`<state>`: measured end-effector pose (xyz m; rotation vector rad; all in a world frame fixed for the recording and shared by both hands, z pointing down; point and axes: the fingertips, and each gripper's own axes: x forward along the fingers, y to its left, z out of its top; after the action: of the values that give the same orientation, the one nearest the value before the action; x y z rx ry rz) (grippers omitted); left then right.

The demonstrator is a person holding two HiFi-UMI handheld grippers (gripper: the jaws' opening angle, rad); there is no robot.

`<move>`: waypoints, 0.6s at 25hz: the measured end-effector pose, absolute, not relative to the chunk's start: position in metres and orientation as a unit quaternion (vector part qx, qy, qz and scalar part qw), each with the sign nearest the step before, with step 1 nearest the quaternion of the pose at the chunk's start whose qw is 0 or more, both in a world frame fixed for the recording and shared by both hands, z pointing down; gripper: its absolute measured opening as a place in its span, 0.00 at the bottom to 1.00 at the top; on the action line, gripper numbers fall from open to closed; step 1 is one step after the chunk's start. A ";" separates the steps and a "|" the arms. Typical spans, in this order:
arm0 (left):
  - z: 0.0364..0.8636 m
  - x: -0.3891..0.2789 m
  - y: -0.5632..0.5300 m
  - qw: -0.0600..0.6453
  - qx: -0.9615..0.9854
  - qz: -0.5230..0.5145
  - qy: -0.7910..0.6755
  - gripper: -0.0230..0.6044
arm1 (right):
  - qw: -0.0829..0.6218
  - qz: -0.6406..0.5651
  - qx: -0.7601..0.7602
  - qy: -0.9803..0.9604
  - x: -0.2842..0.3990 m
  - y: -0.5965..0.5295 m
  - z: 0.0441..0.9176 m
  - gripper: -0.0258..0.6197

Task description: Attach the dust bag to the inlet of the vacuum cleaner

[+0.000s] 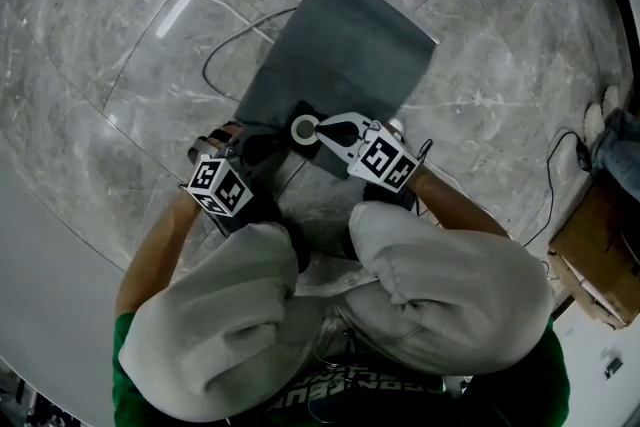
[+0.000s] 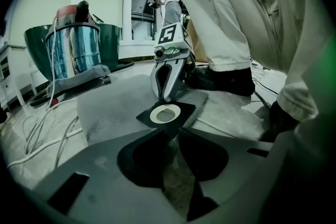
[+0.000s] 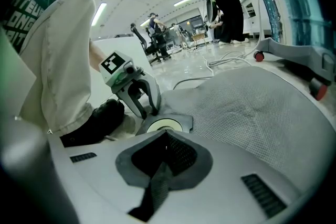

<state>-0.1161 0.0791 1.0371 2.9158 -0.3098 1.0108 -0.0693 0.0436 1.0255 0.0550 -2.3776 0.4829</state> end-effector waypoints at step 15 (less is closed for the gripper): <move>0.991 -0.080 0.009 0.028 0.952 0.275 -0.132 0.15 | 0.305 0.151 0.100 -0.935 -0.036 0.010 0.970 0.05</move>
<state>-0.0800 0.0090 0.9912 2.9387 -0.4077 0.8482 -0.0359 0.0103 0.9695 0.2656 -2.4767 0.3988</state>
